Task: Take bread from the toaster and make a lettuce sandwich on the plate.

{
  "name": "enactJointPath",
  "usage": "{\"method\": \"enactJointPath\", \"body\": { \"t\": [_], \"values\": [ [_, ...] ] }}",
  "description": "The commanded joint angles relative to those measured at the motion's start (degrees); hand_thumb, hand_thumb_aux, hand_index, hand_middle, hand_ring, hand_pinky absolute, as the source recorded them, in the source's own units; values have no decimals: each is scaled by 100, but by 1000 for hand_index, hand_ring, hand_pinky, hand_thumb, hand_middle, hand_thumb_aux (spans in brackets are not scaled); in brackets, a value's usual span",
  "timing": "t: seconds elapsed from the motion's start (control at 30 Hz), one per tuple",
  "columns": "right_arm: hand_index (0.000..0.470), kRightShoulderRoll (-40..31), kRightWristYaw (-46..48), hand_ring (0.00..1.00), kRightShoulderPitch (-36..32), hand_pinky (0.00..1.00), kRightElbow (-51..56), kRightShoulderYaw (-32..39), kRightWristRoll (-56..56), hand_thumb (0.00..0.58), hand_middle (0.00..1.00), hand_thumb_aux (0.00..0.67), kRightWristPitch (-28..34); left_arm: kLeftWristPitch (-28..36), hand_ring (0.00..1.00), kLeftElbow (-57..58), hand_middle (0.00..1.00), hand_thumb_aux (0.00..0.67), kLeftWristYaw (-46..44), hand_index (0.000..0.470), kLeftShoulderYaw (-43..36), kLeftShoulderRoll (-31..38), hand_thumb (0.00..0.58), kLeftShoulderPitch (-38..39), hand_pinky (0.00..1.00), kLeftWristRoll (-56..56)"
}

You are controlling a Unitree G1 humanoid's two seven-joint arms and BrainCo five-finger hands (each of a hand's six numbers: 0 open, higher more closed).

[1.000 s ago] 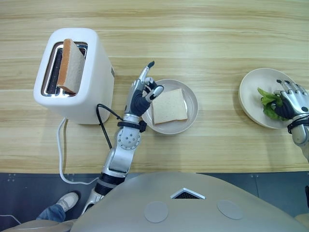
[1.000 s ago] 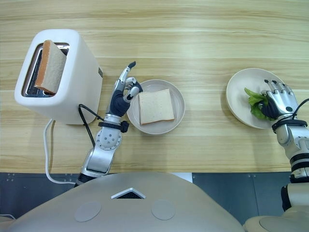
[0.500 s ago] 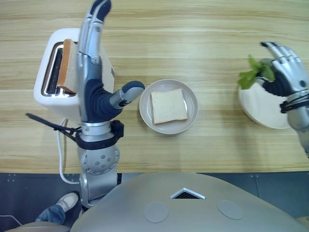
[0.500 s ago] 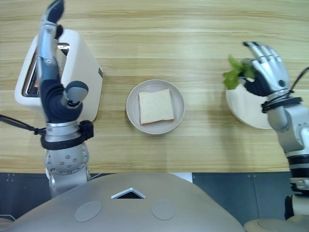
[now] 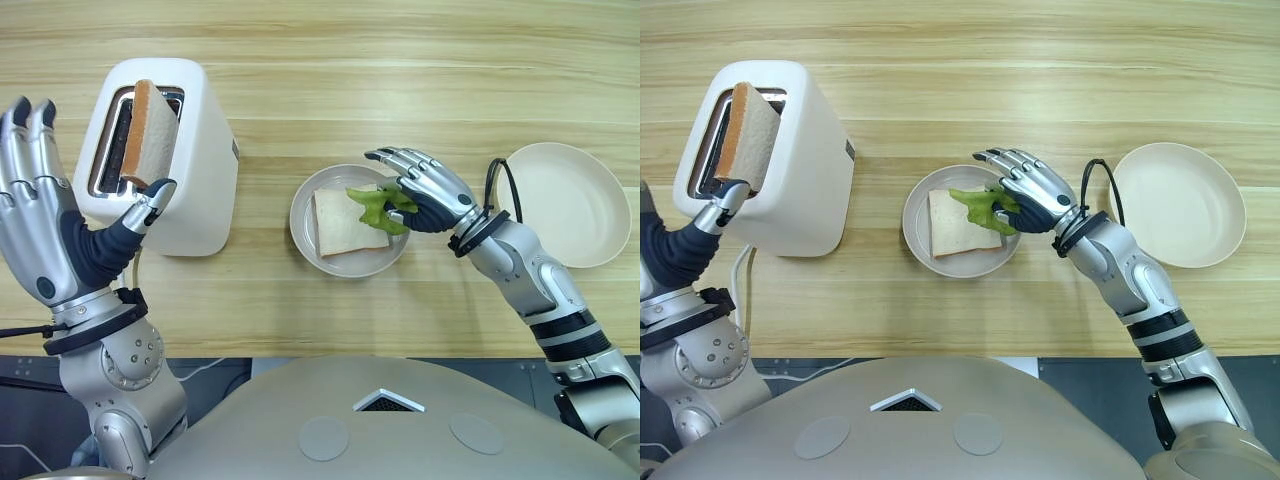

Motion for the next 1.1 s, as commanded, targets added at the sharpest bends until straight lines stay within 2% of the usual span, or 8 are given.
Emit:
{"method": "enactJointPath", "body": {
  "t": [0.03, 0.33, 0.43, 0.47, 0.5, 0.67, 0.77, 1.1],
  "values": [
    [470, 190, 162, 0, 0, 0, -215, 183, -145, 580, 0, 670, -77, 7, 0, 714, 0, 0, 71, 0, 27, 72, 0, -11, 0, -13],
    [385, 601, 34, 0, -288, 0, 434, 384, -348, 561, 0, 549, -153, 104, 0, 1248, 0, 0, 131, 0, -44, 208, 0, -467, 0, 38],
    [245, 706, -88, 0, -426, 0, 715, 387, -482, 447, 0, 349, -104, 146, 0, 1237, 0, 0, 142, 0, -52, 226, 0, -567, 0, 19],
    [57, 709, -141, 0, -461, 0, 774, 371, -533, 132, 0, 81, -96, 155, 0, 1236, 0, 0, 145, 0, -57, 230, 0, -583, 0, 17],
    [0, 709, -190, 0, -490, 0, 813, 326, -553, 0, 0, 0, -74, 178, 0, 1245, 0, 0, 151, 0, -57, 228, 0, -596, 0, 29],
    [0, 684, -271, 0, -452, 0, 788, 152, -506, 0, 0, 0, 10, 274, 0, 1256, 0, 0, 279, 0, 11, 242, 0, -692, 0, 65],
    [0, 689, -309, 0, -305, 0, 661, 7, -409, 0, 0, 0, 119, 287, 0, 1350, 0, 654, 332, 459, -19, 288, 580, -786, 0, 45],
    [0, 535, -248, 0, 29, 0, 267, -465, -246, 0, 0, 0, 290, 236, 0, 1938, 0, 670, 509, 470, -272, 389, 580, -1235, 0, -183]
  ]
}}
